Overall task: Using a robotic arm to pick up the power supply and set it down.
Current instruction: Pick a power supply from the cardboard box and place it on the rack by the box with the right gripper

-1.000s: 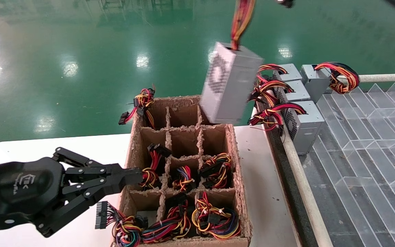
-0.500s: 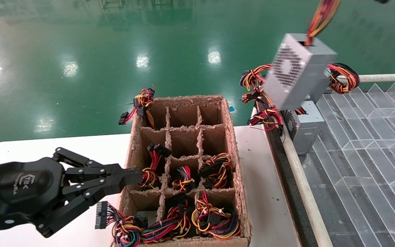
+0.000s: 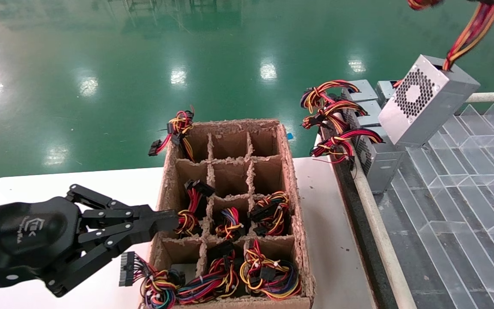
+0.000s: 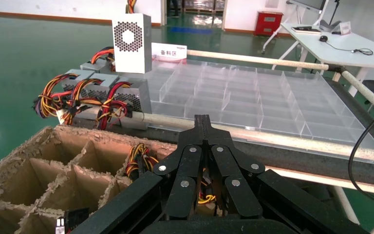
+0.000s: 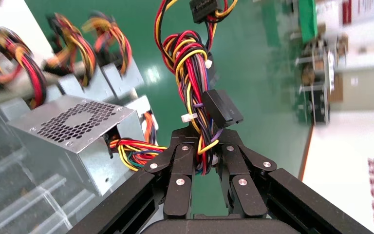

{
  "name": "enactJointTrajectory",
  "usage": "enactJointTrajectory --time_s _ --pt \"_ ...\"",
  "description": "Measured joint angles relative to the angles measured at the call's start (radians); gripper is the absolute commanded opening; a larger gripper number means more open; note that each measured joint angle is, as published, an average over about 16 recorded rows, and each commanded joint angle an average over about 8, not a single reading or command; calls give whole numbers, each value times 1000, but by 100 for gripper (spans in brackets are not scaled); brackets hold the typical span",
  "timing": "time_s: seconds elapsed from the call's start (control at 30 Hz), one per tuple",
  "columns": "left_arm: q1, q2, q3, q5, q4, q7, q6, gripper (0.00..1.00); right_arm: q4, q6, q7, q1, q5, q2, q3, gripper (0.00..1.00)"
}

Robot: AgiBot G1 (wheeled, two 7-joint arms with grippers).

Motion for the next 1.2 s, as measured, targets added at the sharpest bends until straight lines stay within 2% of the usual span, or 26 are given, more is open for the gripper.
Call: enactJointTrajectory --time_s 0.6,1.2 --pt "0 0 0 0 0 0 0 0 -10 135 88 -174 -103 38 -46 0" --pt "0 0 0 0 0 0 0 0 -46 345 171 -321 -214 28 -56 0"
